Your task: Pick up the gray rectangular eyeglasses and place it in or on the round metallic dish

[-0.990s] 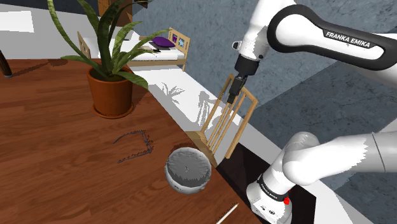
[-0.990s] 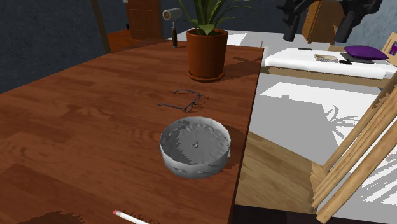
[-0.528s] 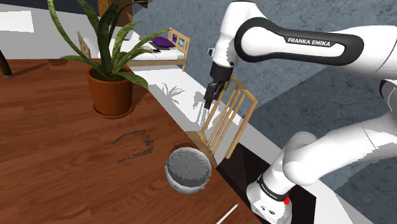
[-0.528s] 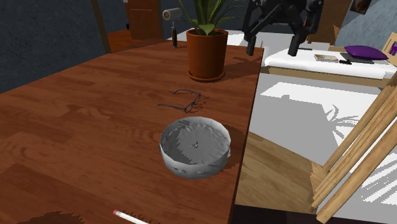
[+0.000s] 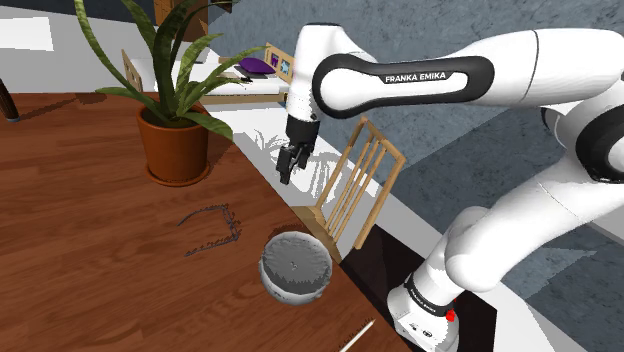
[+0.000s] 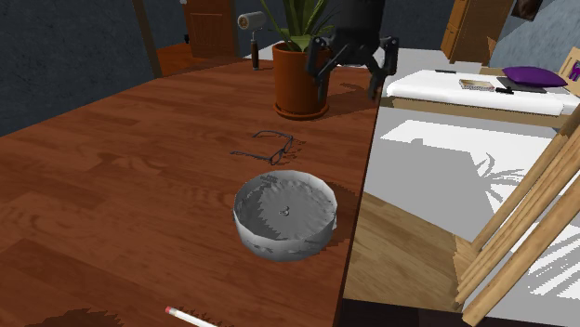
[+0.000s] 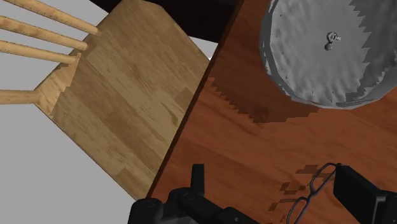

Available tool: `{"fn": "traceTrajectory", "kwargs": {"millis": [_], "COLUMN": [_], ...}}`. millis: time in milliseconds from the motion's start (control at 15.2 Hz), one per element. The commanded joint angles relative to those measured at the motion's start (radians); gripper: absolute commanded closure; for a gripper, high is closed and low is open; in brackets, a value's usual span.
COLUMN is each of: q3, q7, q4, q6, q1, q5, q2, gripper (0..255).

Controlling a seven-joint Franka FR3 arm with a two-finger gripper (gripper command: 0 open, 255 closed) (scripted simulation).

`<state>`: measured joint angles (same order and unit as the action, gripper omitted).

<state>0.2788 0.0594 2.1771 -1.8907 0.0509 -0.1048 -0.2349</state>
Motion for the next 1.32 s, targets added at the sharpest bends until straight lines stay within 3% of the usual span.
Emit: {"fn": "traceTrajectory", "kwargs": {"millis": [0,396,858,1254], "q3": [0.022,0.065,0.069,0.063], "q7": [0.033,0.131,0.229,0.237], "q4": [-0.049,-0.212,-0.470,-0.437], "q6": [-0.031,-0.085,-0.086,-0.145], "q1": [0.004,0.033,0.106,0.112], "q5": [0.018,0.097,0.202,0.212], "q2": [0.085,0.325,0.618,0.646], "gripper": [0,0,0,0]}}
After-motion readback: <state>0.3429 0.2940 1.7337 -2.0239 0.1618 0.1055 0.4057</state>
